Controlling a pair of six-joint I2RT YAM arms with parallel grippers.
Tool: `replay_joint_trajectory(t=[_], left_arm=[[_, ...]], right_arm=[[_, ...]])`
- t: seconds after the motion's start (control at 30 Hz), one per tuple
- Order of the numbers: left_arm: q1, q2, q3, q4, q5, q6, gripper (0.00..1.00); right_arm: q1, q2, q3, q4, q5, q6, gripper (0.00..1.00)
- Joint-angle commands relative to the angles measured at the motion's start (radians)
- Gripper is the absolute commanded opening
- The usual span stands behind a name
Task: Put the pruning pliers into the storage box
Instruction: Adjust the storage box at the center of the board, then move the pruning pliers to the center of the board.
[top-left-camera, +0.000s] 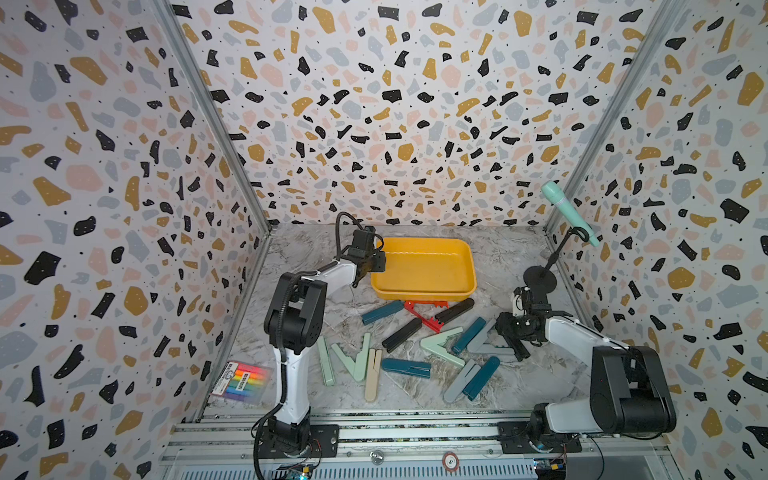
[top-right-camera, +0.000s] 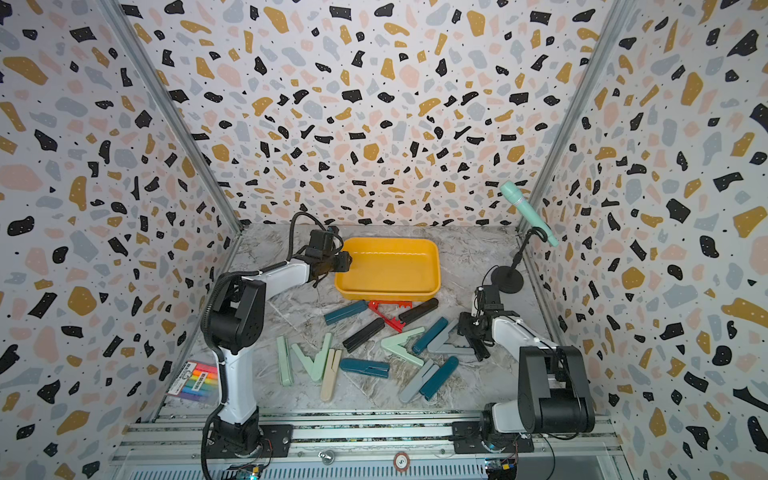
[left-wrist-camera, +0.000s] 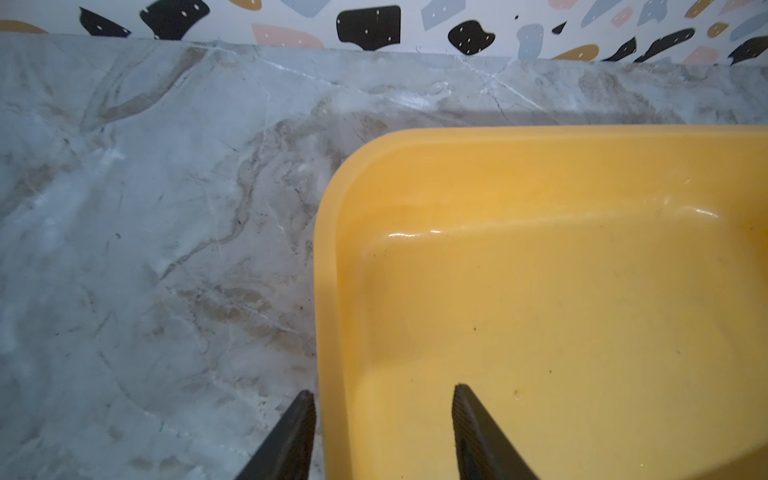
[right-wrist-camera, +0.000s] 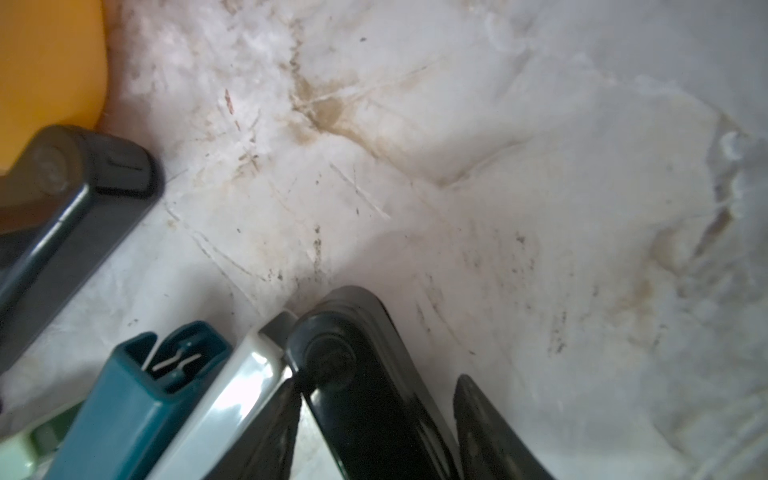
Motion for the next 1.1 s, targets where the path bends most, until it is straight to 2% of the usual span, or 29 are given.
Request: replay_joint_trajectory(t=[0.0,0.2,0.3,0.53,0.83,1.07], left_arm=[[-0.007,-0.067,-0.032,0.071,0.013,-0.024,0.54],[-0.003,-0.097,-0.043,0.07,0.019,-0.03,0.55],[0.0,-0.112,-0.057,0.079,0.018,-0.038,0.55],[0.012,-0.131,-0.083,0.09,0.022,-0.048,0.55],[0.013,-0.137,-0.099,0.11,0.032,-0.067,0.55],[0.013,-0.155,-0.126,0.12,0.031,-0.07,0.55]], right_arm=[[0.003,0.018,-0.005,-0.013,0.02,-0.005,0.58],[0.003,0.037,-0.008,-0.003,0.019,-0.004,0.54],[0.001,0.035,-0.006,-0.009,0.028,-0.005,0.48],[-0.038,-0.064,-0.007,-0.025,0.054,-0.015,0.39],[-0.101,-0.088,0.031,-0.007,0.063,-0.034,0.35],[-0.099,-0.106,0.082,0.024,0.051,-0.055,0.34]])
